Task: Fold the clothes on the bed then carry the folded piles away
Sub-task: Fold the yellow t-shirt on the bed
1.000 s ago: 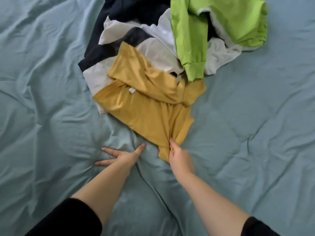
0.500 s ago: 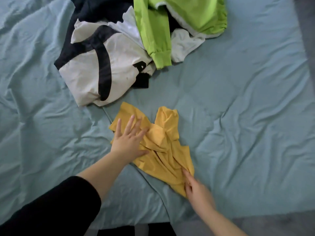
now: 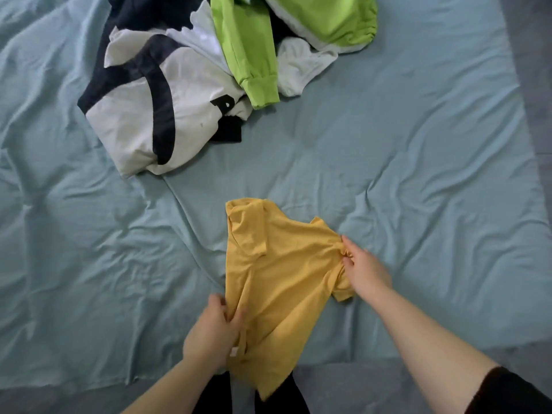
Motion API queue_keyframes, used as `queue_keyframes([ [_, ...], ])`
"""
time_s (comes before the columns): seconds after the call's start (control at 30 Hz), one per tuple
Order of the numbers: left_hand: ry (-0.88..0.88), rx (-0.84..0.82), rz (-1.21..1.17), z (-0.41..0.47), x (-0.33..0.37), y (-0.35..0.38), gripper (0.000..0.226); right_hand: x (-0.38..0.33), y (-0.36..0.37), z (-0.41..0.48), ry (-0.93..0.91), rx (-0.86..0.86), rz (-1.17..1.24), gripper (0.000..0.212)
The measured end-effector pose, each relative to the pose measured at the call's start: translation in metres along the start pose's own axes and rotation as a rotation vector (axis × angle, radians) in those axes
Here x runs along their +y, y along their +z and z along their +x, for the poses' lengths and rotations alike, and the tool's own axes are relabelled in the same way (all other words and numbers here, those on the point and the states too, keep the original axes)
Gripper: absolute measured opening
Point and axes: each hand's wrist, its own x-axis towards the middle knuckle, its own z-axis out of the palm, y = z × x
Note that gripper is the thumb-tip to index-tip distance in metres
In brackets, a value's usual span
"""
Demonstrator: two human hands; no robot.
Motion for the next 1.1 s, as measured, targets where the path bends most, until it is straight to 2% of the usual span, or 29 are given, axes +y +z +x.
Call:
queue_keyframes([
  [0.07, 0.019, 0.137, -0.043, 0.009, 0.027, -0.014, 0.067, 0.0, -0.002, 0.002, -0.043, 0.033, 0.074, 0.05],
  [0.13, 0.08, 0.227, -0.082, 0.027, 0.06, -0.026, 0.089, -0.006, -0.002, 0.007, -0.021, 0.121, 0.176, 0.044],
  [0.23, 0.112, 0.297, -0.052, 0.064, 0.114, -0.032, 0.1, -0.024, 0.001, 0.023, 0.054, 0.143, 0.375, 0.038],
  [0.33, -0.039, 0.281, -0.116, 0.101, 0.15, -0.03, 0.094, -0.037, 0.002, 0.041, 0.052, 0.048, 0.439, 0.026],
  [0.4, -0.099, 0.291, -0.172, 0.119, 0.151, -0.034, 0.073, -0.038, 0.003, 0.051, 0.035, -0.02, 0.451, 0.015],
  [0.47, -0.05, 0.285, -0.173, 0.128, 0.137, -0.045, 0.048, -0.033, 0.0, 0.054, 0.016, -0.065, 0.49, 0.009],
  [0.53, 0.039, 0.224, -0.144, 0.129, 0.123, -0.06, 0.034, -0.028, -0.006, 0.054, -0.022, -0.061, 0.467, 0.009],
  [0.63, 0.222, 0.128, -0.062, 0.128, 0.115, -0.087, 0.017, -0.027, -0.025, 0.056, -0.084, 0.095, 0.245, 0.011],
  [0.7, 0.295, 0.154, -0.044, 0.127, 0.119, -0.11, 0.024, -0.035, -0.046, 0.06, -0.104, 0.217, 0.194, 0.012],
  [0.8, 0.37, 0.283, -0.051, 0.13, 0.137, -0.141, 0.032, -0.059, -0.082, 0.077, -0.149, 0.364, 0.207, 0.009],
  [0.87, 0.404, 0.369, -0.039, 0.132, 0.153, -0.154, 0.043, -0.078, -0.104, 0.091, -0.169, 0.426, 0.228, 0.001],
  [0.9, 0.41, 0.397, -0.02, 0.133, 0.159, -0.156, 0.051, -0.086, -0.112, 0.097, -0.18, 0.437, 0.221, 0.007],
  [1.0, 0.325, 0.385, -0.001, 0.132, 0.163, -0.15, 0.071, -0.103, -0.114, 0.102, -0.223, 0.393, 0.137, 0.032],
  [1.1, 0.127, 0.353, -0.153, 0.116, 0.143, -0.115, 0.083, -0.097, -0.081, 0.078, -0.196, 0.353, 0.252, 0.03],
])
